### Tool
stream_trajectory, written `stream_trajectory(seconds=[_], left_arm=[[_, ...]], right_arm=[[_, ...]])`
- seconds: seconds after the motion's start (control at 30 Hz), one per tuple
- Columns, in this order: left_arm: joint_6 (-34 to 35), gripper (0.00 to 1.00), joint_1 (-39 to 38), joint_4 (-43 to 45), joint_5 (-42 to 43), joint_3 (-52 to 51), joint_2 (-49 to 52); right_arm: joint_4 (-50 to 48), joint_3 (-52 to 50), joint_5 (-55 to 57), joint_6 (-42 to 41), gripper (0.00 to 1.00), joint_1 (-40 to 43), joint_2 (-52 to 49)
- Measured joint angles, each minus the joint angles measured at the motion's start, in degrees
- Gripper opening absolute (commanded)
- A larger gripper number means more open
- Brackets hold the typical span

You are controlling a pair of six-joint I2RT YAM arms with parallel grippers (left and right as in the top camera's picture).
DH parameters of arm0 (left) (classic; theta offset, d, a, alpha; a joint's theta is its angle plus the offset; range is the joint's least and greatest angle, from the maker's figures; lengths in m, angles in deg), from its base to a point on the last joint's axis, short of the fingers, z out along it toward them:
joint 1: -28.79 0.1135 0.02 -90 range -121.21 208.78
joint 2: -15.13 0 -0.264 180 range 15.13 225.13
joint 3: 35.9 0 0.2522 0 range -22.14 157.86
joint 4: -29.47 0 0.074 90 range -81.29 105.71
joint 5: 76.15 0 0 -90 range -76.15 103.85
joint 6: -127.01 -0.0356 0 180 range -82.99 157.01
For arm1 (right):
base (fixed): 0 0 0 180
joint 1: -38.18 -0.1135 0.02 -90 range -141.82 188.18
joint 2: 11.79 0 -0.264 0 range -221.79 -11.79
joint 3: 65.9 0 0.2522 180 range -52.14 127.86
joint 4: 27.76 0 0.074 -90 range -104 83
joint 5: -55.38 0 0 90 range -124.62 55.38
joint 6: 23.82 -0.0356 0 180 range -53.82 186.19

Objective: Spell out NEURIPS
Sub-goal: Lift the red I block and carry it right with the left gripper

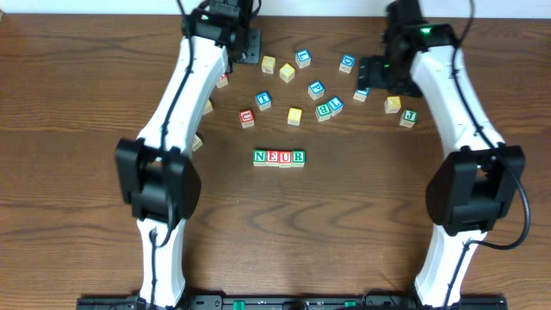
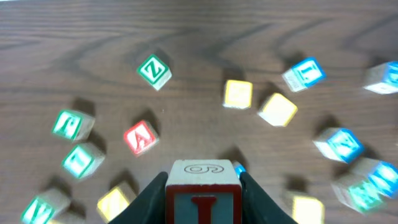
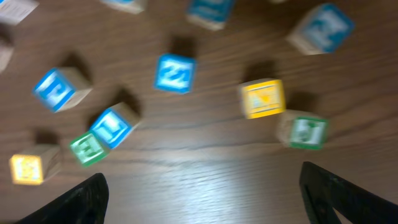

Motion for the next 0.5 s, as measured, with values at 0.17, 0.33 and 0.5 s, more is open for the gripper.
stream_trajectory(seconds=[0.17,0.33,0.5], left_arm=[[4.68,0.31,-2.4,-6.21,-0.15,0.02,-5.18],[9.33,0.31,-6.99,-13.51,-0.15,-0.15,-5.27],[13.22,0.31,-12.44,-16.63,-0.15,-1.31,-5.27]], right_arm=[[0.15,0.0,-1.09,0.0,0.92,5.18,0.0],[0.74,0.0,-2.01,0.0,0.93,8.11,0.0],[1.44,0.0,-2.56,0.02,0.94,9.07,-0.02]])
